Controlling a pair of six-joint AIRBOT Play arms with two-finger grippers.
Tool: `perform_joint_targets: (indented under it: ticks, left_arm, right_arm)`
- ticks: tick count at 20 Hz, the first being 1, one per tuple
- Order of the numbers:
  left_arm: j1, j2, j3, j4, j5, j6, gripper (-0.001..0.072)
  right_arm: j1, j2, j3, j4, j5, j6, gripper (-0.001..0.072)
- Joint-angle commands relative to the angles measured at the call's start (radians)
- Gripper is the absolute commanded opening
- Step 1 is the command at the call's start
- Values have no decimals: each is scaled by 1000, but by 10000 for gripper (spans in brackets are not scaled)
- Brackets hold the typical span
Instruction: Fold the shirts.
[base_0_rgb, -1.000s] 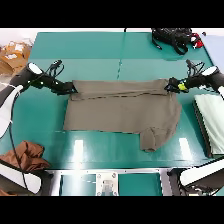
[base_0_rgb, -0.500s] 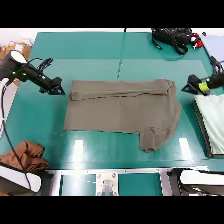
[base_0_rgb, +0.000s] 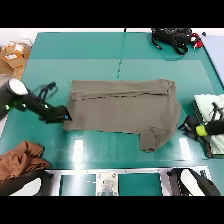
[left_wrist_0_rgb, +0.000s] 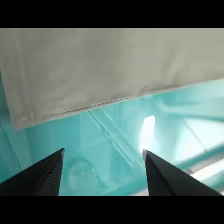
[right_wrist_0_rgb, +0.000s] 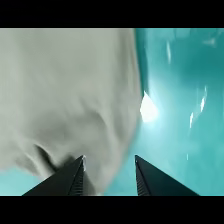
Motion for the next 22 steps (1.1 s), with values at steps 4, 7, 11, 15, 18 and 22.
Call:
perform_joint_targets:
  ticks: [4,7,11,15,18,22]
  left_arm:
    - [-192,79,-249,-11,381,-174,553]
    - [-229,61,-251,-25,470,-212,552]
    - [-233,-33,-251,-64,501,-212,553]
    - [-233,-61,-251,-71,591,-231,406]
    - [-233,-61,-245,-85,606,-227,41]
    - [-229,-50,-173,15,434,-204,21]
  right_arm:
    - [76,46,-248,48,-124,35,368]
    - [133,-18,-247,60,-188,36,368]
    - [171,-129,-245,89,-251,18,366]
    - [187,-148,-225,208,-285,-100,118]
    - [187,-148,-168,196,-256,-131,16]
    - [187,-140,-55,108,-147,-125,16]
